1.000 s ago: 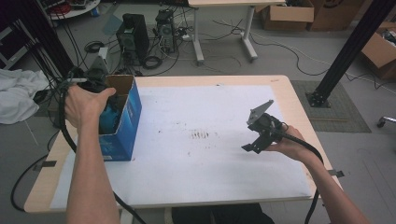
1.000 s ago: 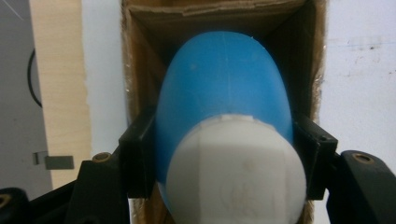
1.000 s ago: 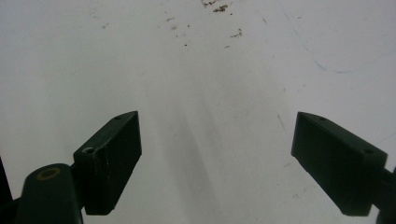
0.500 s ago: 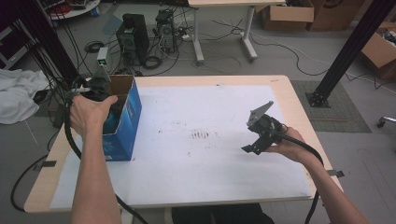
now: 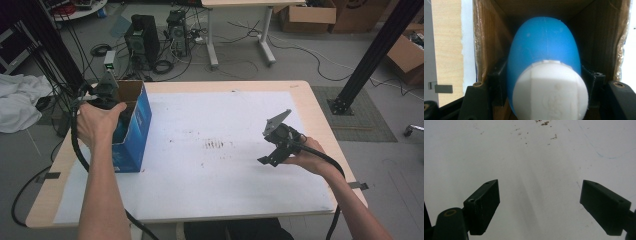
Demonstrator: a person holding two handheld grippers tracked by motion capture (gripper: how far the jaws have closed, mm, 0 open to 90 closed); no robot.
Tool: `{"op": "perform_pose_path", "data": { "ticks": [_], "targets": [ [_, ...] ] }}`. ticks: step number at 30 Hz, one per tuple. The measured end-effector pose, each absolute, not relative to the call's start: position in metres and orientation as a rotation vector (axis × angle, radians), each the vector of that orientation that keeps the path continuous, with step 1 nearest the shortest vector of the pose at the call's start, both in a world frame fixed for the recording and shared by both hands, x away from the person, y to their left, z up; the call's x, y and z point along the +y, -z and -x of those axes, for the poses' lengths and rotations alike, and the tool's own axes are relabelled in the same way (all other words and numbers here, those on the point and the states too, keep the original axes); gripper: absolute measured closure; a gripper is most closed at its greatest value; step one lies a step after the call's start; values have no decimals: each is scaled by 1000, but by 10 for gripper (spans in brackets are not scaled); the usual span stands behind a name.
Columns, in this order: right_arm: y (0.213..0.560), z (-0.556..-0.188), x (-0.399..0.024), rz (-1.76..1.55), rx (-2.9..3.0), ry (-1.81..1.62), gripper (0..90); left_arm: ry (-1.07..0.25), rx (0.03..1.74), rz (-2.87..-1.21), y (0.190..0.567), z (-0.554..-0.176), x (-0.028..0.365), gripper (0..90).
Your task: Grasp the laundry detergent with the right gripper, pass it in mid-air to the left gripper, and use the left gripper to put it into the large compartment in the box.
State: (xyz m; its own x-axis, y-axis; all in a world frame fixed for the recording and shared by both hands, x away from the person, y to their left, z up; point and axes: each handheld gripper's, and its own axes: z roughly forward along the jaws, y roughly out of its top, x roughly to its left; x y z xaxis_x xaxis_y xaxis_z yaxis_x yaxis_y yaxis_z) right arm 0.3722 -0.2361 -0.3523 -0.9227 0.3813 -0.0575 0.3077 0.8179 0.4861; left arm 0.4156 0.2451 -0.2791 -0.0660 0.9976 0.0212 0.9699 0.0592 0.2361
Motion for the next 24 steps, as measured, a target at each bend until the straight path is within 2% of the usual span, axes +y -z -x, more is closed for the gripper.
{"op": "perform_pose_path", "data": {
  "ticks": [24],
  "targets": [
    [353, -373, -235, -546, 2848, -721, 160, -297, 2166, -2039, 279, -415, 243, 353]
  ]
}}
